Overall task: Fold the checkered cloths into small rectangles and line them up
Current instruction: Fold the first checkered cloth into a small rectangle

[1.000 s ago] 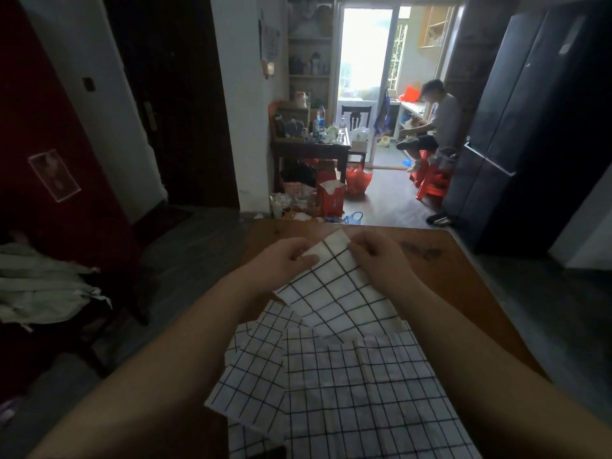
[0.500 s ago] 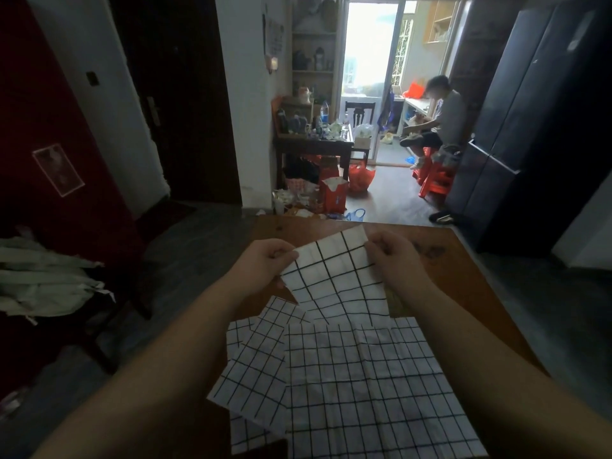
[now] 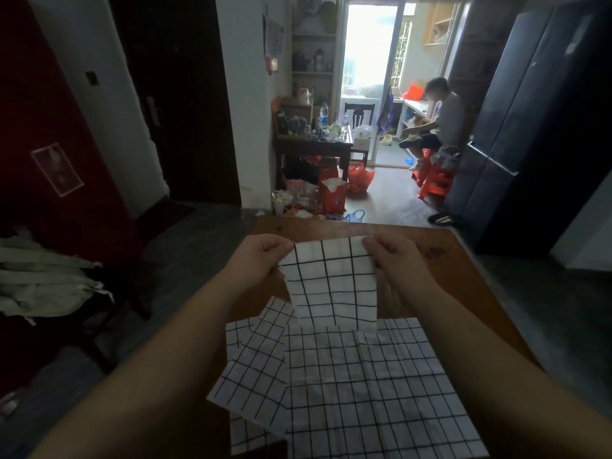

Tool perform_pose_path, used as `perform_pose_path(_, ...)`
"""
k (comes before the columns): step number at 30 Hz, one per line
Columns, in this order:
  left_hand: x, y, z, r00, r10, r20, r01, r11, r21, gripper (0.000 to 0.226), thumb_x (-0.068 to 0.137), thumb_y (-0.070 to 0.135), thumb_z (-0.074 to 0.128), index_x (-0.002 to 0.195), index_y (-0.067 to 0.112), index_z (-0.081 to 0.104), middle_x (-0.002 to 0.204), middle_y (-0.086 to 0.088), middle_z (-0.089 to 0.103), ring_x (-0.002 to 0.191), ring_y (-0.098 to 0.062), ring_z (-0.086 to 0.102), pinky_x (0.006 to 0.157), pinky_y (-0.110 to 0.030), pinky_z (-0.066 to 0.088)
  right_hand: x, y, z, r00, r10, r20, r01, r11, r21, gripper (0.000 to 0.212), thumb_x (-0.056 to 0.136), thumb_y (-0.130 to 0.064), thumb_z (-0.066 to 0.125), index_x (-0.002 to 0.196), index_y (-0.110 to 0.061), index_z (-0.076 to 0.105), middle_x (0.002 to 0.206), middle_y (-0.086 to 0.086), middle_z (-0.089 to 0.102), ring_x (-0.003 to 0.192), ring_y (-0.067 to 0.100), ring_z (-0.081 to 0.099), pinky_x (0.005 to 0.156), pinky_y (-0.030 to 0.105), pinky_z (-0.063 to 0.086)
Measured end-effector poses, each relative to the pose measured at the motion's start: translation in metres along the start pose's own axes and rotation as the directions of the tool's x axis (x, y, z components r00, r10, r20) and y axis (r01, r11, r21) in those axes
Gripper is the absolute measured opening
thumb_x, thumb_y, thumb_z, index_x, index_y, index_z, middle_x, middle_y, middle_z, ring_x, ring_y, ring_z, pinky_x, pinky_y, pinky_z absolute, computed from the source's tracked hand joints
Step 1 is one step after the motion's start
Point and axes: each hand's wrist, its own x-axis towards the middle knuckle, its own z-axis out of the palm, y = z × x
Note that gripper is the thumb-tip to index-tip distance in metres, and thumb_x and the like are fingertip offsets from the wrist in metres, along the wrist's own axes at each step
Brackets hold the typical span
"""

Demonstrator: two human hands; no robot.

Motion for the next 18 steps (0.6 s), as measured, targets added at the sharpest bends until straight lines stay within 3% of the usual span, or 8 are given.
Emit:
perform_pose_path(4, 0.002, 0.0, -0.002, 1.0, 0.016, -0.01, -0.016, 1.0, 0.001, 0.013, 0.102, 0.026, 0.058, 0.104, 0.03, 0.07, 0.097, 0.001, 0.07, 0.077, -0.013, 0.065, 0.076, -0.031, 0.058, 0.001, -0.001, 0.001, 1.0, -0.013, -0.014, 0.013, 1.0, -0.013, 0.024, 0.102, -0.021, 0.058, 0.083, -0.025, 0.072, 0.08, -0.006, 0.072, 0.07, -0.006, 0.065, 0.061, 0.01, 0.048)
perform_pose_path(8, 0.013, -0.002, -0.002, 1.0, 0.015, -0.009, -0.014, 0.985, 0.172, 0.012, 0.1, 0.029, 0.063, 0.109, 0.03, 0.071, 0.107, 0.01, 0.069, 0.1, -0.007, 0.064, 0.09, -0.031, 0.052, 0.005, 0.002, 0.003, 0.999, -0.003, -0.034, 0.001, 0.999, -0.049, 0.018, 0.1, -0.024, 0.061, 0.091, -0.026, 0.076, 0.086, -0.005, 0.075, 0.079, 0.005, 0.069, 0.069, 0.022, 0.056)
perform_pose_path(10, 0.018, 0.003, 0.001, 0.998, 0.033, 0.046, -0.045, 0.956, 0.289, 0.023, 0.097, 0.035, 0.066, 0.12, 0.033, 0.067, 0.115, 0.013, 0.066, 0.106, -0.006, 0.062, 0.091, -0.03, 0.051, 0.006, 0.002, 0.006, 0.999, -0.015, -0.032, 0.012, 0.994, -0.105, 0.019, 0.1, -0.024, 0.062, 0.086, -0.026, 0.075, 0.078, -0.004, 0.073, 0.068, 0.001, 0.064, 0.062, 0.024, 0.056)
perform_pose_path(12, 0.022, 0.015, 0.008, 0.988, 0.093, 0.123, -0.129, 0.938, 0.323, 0.034, 0.095, 0.038, 0.069, 0.128, 0.033, 0.064, 0.118, 0.015, 0.063, 0.105, -0.002, 0.06, 0.085, -0.02, 0.048, 0.007, 0.002, 0.01, 0.999, -0.035, -0.023, 0.031, 0.986, -0.166, 0.022, 0.099, -0.024, 0.063, 0.083, -0.018, 0.076, 0.071, 0.001, 0.07, 0.058, -0.001, 0.059, 0.059, 0.028, 0.054)
perform_pose_path(14, 0.024, 0.03, 0.019, 0.97, 0.155, 0.189, -0.208, 0.928, 0.308, 0.031, 0.094, 0.036, 0.071, 0.124, 0.03, 0.068, 0.114, 0.015, 0.065, 0.101, 0.0, 0.059, 0.081, -0.016, 0.046, 0.008, 0.0, 0.015, 0.998, -0.057, -0.012, 0.053, 0.977, -0.206, 0.023, 0.098, -0.025, 0.064, 0.087, -0.01, 0.076, 0.071, 0.006, 0.07, 0.058, 0.007, 0.06, 0.061, 0.035, 0.055)
perform_pose_path(18, 0.033, 0.045, 0.038, 0.959, 0.227, 0.17, -0.272, 0.904, 0.329, 0.011, 0.095, 0.031, 0.07, 0.105, 0.027, 0.075, 0.101, 0.013, 0.069, 0.094, -0.003, 0.064, 0.087, -0.026, 0.054, 0.011, 0.001, 0.014, 0.996, -0.088, 0.002, 0.085, 0.96, -0.266, 0.026, 0.098, -0.028, 0.064, 0.087, -0.007, 0.075, 0.074, 0.008, 0.072, 0.071, 0.023, 0.065, 0.067, 0.04, 0.055)
